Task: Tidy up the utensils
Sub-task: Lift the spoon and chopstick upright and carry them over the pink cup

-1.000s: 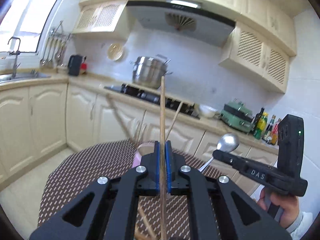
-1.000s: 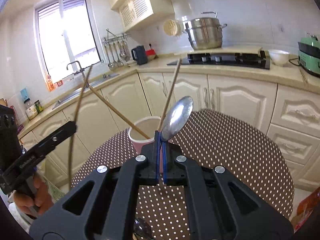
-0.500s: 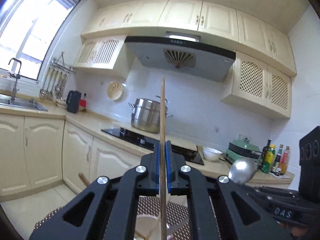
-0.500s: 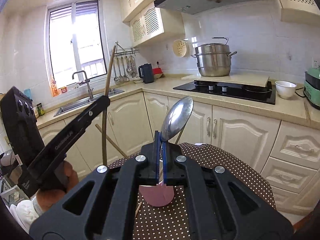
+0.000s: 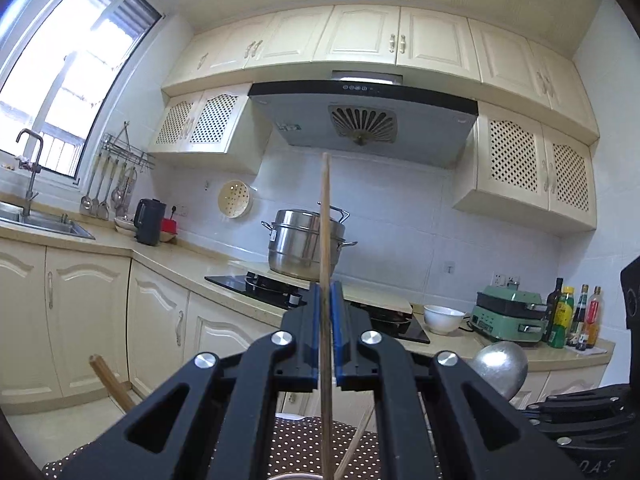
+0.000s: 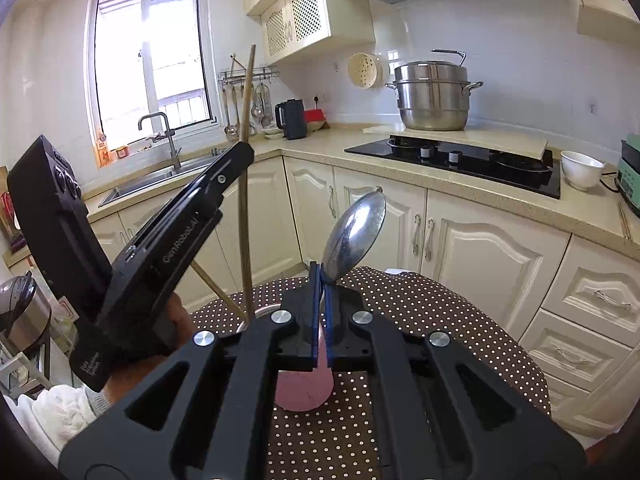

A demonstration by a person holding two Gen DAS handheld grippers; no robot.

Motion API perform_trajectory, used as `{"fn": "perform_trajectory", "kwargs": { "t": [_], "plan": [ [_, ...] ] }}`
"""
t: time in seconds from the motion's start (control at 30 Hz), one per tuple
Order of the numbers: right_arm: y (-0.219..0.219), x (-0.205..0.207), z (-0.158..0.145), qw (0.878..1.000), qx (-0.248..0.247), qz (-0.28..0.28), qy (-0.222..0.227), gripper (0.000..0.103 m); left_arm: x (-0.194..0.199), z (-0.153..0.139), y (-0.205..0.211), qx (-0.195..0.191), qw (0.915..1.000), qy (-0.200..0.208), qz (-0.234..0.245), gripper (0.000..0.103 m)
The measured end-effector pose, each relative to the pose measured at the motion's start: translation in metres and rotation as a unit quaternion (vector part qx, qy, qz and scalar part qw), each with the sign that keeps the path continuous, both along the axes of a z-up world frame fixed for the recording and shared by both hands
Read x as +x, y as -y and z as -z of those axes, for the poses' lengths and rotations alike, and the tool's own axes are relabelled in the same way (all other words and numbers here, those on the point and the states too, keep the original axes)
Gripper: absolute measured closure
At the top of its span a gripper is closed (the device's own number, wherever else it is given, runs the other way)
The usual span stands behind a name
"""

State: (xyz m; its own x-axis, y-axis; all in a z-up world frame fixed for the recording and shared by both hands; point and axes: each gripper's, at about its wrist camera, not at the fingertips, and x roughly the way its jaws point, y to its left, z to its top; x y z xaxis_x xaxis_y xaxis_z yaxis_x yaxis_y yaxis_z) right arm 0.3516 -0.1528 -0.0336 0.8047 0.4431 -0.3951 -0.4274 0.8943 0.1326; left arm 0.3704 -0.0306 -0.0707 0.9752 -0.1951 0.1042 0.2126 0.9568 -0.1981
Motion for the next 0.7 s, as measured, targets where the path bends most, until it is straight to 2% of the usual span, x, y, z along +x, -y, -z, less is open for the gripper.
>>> {"fn": "perform_trajectory", "kwargs": {
  "t": [0.23,0.53,0.7],
  "plan": [
    [-0.005,0.008,0.011,1.000,-0.004,-0.007,-0.014,0.101,0.007,0.016,0.008,0.026,0.9996,-0.007,-0.002,0.097],
    [-0.008,0.011,0.020,1.000,-0.005,-0.009,-0.026,0.101,0.008,0.032,0.007,0.033,0.9991,-0.025,0.009,0.097],
    [-0.010,0.011,0.023,0.999,-0.008,-0.009,-0.033,0.101,0.004,0.037,0.005,0.033,0.9970,-0.062,0.033,0.097]
  ]
}}
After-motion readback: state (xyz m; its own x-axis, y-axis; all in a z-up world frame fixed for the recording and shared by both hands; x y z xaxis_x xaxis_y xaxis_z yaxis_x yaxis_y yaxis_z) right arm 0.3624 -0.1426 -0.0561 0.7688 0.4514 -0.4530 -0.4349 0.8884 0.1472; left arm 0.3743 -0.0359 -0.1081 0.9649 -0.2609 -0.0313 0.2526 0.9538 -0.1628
